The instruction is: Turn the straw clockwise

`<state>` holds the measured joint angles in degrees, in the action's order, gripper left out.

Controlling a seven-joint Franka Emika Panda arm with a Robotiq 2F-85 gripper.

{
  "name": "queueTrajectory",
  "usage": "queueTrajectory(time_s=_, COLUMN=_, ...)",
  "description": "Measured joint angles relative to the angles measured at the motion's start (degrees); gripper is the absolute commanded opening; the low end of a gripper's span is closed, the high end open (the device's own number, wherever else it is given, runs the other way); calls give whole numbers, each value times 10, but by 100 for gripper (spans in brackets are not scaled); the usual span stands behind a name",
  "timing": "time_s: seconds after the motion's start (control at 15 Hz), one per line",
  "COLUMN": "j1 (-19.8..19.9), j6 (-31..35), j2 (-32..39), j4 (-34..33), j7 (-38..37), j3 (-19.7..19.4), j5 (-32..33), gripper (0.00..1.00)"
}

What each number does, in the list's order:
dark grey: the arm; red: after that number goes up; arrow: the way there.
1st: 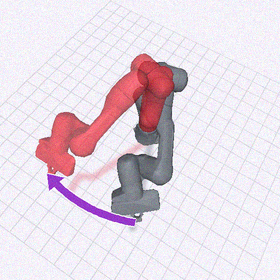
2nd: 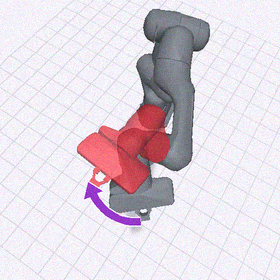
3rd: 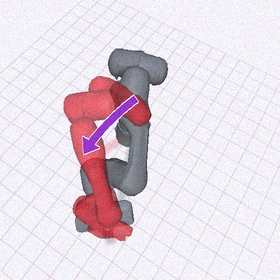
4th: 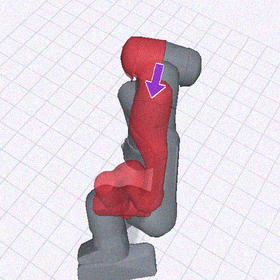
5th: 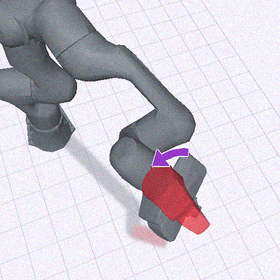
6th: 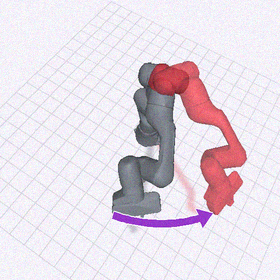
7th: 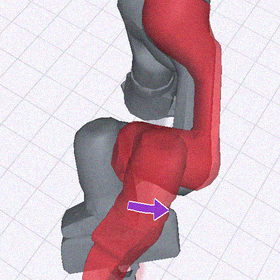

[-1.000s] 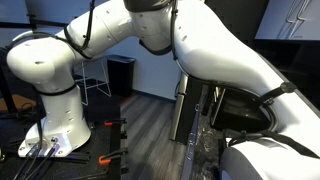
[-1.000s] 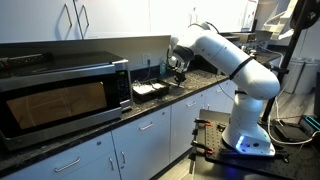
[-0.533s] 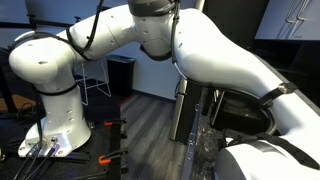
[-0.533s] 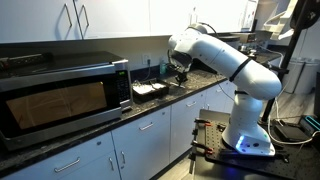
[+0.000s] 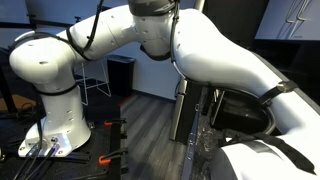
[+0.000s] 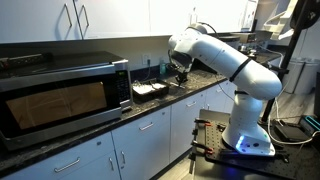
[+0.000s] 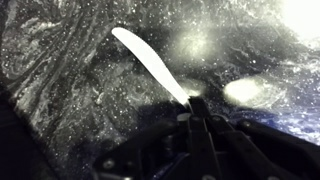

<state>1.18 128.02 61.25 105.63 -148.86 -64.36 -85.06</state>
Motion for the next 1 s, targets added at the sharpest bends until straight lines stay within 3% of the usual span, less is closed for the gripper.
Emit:
queueTrajectory(time_s=0.2, j1=-9, j6=24, j2=-26, j4=3, j7=-1, j3=17, j5=32, gripper=0)
queueTrajectory(time_s=0.6, j1=-34, j6=115, j2=-159, j4=60, j7=18, j3=75, j5=137, gripper=4)
queueTrajectory(time_s=0.67, j1=-34, j6=121, j2=-184, j4=72, j7=29, j3=85, j5=159, gripper=18)
queueTrajectory(time_s=0.73, j1=-33, j6=126, j2=-208, j4=85, j7=43, j3=95, j5=180, gripper=16)
queueTrajectory(time_s=0.8, j1=-31, j6=129, j2=-232, j4=98, j7=60, j3=105, j5=202, gripper=31)
queueTrajectory(time_s=1.0, j1=-15, j6=133, j2=-304, j4=136, j7=103, j3=132, j5=264, gripper=53)
